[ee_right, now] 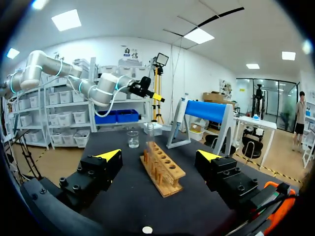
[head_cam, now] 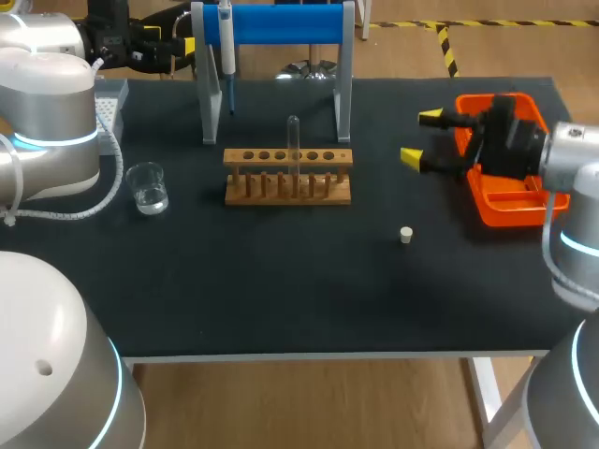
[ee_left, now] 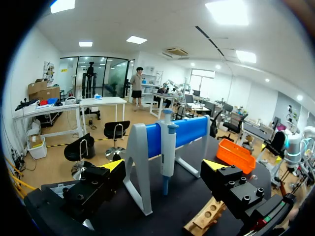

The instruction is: Invert the test tube, pick up the pipette, mount the tip to pipette, aspirate from beaker and dispense into the tube, eject the tip, return the pipette, and cap with the stopper.

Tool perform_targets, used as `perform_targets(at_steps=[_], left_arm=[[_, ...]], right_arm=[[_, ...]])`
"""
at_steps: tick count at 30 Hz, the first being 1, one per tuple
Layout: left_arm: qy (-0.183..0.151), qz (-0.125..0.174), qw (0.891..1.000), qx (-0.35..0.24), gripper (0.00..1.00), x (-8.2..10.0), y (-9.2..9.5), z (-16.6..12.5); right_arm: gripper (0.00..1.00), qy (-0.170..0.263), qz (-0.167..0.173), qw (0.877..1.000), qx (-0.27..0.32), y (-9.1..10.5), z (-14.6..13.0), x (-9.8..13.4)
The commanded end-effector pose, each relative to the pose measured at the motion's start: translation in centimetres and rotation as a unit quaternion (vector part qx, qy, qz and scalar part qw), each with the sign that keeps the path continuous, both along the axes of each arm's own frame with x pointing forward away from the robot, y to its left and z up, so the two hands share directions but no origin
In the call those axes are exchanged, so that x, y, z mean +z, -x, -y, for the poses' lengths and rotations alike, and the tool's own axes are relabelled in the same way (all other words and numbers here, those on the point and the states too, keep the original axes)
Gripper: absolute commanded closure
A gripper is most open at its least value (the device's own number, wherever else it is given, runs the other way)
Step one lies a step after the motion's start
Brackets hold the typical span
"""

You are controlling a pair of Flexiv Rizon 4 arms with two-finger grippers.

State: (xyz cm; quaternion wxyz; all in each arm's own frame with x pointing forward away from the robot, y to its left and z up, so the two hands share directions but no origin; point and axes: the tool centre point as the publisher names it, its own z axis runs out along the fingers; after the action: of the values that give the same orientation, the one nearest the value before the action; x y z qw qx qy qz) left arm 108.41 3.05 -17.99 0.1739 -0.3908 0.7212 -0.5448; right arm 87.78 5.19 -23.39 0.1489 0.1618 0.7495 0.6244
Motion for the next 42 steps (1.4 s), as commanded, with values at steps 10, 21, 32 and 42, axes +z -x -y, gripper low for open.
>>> perform_targets(at_steps=[10, 21, 32, 42], left_arm=[[0.001, 0.002, 1.000, 0.001, 0.00, -0.1, 0.0, 0.0], [0.012, 0.048, 0.998, -0.033, 0.00, -0.7, 7.2, 3.6], [-0.011, 0.099, 0.994, -0.053, 0.00, -2.3, 16.9, 7.9], [-0.020, 0.100, 0.993, -0.054, 0.00, -4.7, 20.1, 10.3]], right_arm=[[0.00, 0.009, 0.016, 1.000, -0.011, 1.2, -0.6, -0.7], [0.00, 0.009, 0.016, 1.000, -0.011, 1.2, -0.6, -0.7], [0.00, 0.009, 0.016, 1.000, -0.011, 1.2, -0.6, -0.7], [0.00, 0.009, 0.016, 1.000, -0.011, 1.2, -0.6, -0.7]])
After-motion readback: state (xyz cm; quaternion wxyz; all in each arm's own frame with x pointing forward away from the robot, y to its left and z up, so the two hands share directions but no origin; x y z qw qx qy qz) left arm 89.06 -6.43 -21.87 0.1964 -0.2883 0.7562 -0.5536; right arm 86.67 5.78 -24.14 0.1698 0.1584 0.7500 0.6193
